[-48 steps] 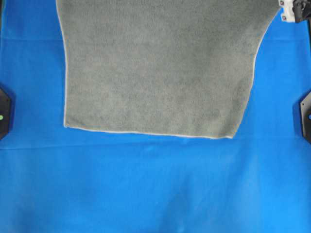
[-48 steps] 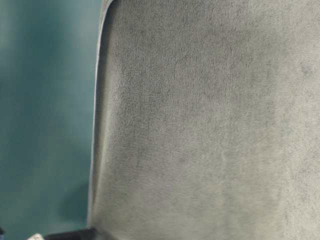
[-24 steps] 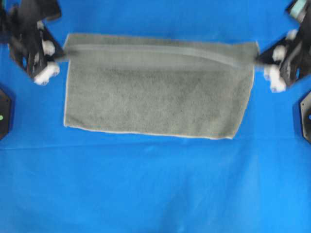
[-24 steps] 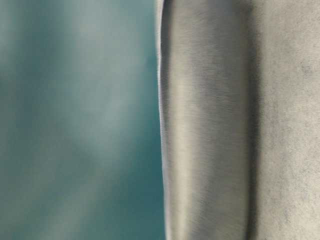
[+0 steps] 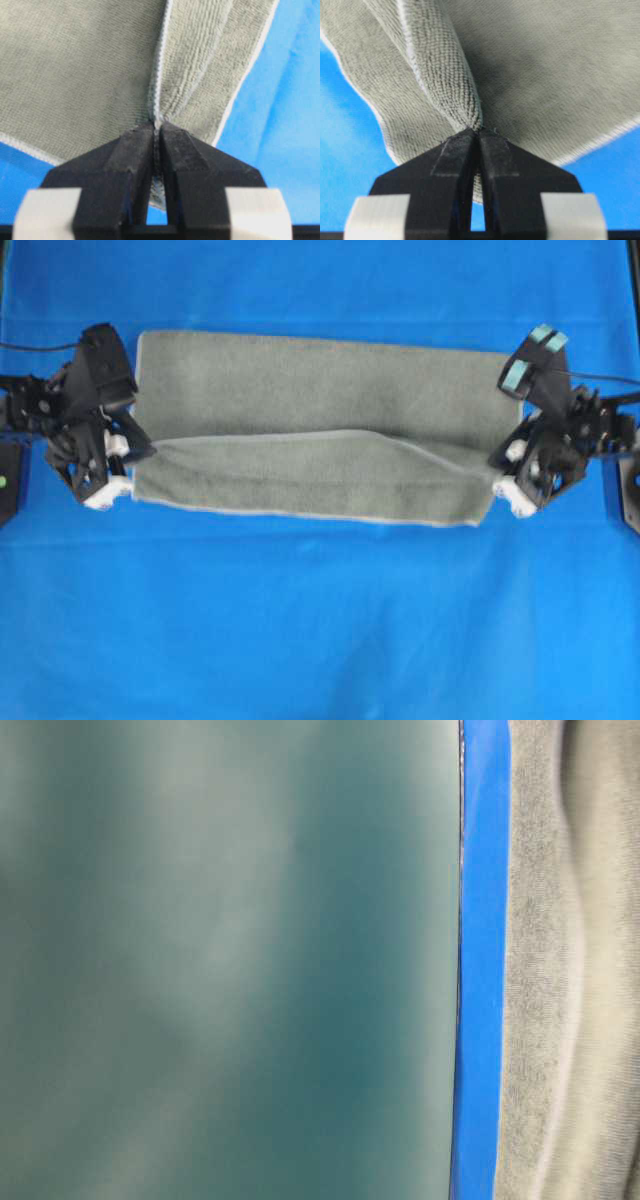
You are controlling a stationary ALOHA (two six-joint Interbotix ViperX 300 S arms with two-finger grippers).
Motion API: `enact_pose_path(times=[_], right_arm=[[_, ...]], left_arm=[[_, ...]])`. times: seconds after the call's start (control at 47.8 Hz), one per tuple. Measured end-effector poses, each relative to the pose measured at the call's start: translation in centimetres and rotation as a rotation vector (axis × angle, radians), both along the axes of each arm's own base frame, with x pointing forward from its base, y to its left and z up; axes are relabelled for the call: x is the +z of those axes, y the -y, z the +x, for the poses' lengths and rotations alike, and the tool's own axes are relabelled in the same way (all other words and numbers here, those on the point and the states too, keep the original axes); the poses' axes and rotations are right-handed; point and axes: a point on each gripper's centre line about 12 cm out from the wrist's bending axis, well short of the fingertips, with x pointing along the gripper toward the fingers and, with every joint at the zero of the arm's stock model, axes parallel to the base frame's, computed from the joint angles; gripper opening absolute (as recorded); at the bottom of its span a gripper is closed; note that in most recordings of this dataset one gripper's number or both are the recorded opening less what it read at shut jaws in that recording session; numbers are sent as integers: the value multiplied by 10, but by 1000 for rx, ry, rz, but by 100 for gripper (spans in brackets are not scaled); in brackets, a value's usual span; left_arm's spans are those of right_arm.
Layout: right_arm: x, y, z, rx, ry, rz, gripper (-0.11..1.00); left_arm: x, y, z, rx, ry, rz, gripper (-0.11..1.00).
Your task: Fold a large towel.
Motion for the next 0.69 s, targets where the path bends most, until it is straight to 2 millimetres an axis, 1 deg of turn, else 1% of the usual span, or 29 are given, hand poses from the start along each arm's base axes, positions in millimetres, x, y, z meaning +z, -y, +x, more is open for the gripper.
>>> enact_pose_path(times=[0.063, 0.126, 0.272, 0.293, 0.335, 0.356, 0.481, 0.544, 0.586, 0.649, 0.691], right_arm=[[-4, -1, 2, 5, -5, 1, 1], [-5, -2, 2, 11, -8, 1, 1], [-4, -11, 5, 46, 11, 1, 2], [-4, -13, 5, 57, 15, 1, 3], [-3, -18, 7, 76, 26, 2, 4], [-2, -21, 7, 86, 31, 1, 9], [3, -36, 11, 149, 51, 2, 47], [7, -40, 12, 171, 57, -4, 63], [10, -40, 12, 180, 62, -14, 67], [14, -36, 11, 189, 65, -40, 63], [17, -31, 9, 185, 65, -58, 62]], left_arm=[[-3, 2, 1, -12, -12, 1, 8], [-4, 4, 3, -21, -17, 1, 25], [-2, 6, 4, -28, -9, -1, 71], [0, 7, 4, -31, -5, 0, 74], [2, 8, 3, -37, 0, 0, 75], [4, 10, 3, -42, 5, 0, 74], [22, 16, 2, -77, 37, 7, 72], [32, 18, -1, -91, 49, 13, 72], [38, 17, -4, -97, 54, 21, 72], [47, 14, -9, -102, 71, 42, 72], [54, 8, -11, -89, 92, 58, 72]])
